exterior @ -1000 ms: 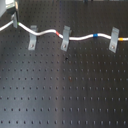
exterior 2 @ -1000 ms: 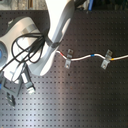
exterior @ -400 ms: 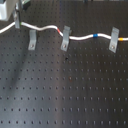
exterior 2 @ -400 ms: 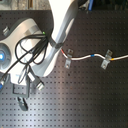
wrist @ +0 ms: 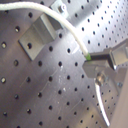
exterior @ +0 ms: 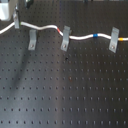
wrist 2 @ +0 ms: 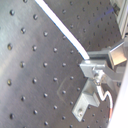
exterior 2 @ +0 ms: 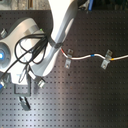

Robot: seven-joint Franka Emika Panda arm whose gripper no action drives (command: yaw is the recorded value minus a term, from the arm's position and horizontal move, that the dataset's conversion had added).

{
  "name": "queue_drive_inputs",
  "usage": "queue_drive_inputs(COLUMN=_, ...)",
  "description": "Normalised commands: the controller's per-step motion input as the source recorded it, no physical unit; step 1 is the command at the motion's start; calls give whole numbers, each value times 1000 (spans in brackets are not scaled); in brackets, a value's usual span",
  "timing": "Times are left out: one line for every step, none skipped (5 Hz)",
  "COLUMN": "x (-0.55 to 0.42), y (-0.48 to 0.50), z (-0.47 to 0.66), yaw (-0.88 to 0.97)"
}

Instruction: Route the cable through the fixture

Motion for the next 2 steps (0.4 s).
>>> queue_drive_inputs(x=-386, y=253, z=515, yaw=383)
queue_drive_inputs(x=-206, y=29, z=403, yaw=237)
